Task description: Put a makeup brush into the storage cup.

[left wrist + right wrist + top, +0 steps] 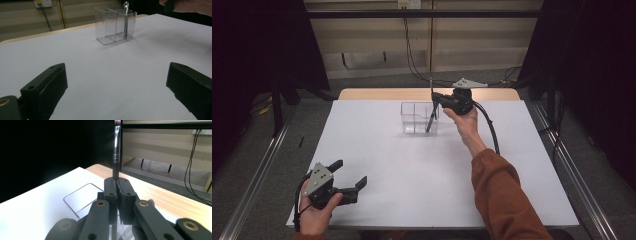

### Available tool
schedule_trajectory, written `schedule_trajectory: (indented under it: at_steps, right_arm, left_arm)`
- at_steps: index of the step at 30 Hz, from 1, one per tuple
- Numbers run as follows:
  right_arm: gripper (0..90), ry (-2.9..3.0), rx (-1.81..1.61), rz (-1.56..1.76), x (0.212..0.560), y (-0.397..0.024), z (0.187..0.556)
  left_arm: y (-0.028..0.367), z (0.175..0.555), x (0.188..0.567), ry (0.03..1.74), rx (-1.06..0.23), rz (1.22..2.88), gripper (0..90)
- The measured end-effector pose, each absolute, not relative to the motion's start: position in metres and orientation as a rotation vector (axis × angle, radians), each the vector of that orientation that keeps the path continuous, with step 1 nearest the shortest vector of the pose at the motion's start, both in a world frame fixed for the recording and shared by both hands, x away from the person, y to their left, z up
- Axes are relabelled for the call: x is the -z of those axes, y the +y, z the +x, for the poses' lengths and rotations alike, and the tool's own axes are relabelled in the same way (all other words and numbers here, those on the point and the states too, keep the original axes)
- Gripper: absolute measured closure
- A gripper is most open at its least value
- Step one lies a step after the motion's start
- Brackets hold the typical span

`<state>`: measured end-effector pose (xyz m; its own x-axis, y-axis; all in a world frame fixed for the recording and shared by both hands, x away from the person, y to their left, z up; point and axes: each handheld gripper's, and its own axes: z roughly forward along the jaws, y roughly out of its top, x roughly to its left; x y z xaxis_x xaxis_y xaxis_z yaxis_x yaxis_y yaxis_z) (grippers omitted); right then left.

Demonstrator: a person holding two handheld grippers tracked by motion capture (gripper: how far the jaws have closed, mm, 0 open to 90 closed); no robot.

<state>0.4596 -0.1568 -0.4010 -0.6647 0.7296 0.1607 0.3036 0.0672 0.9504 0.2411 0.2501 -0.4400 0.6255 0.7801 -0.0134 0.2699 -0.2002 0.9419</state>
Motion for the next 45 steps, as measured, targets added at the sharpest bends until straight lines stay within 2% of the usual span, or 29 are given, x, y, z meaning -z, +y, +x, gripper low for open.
schedule_trajectory:
  at_steps: [45]
  right_arm:
    - [86.1,2.038,-1.598,1.101,0.433,-0.164,0.455]
  left_arm:
    - [0.249,0.241,0.440,0.847,-0.581,1.768,3.5]
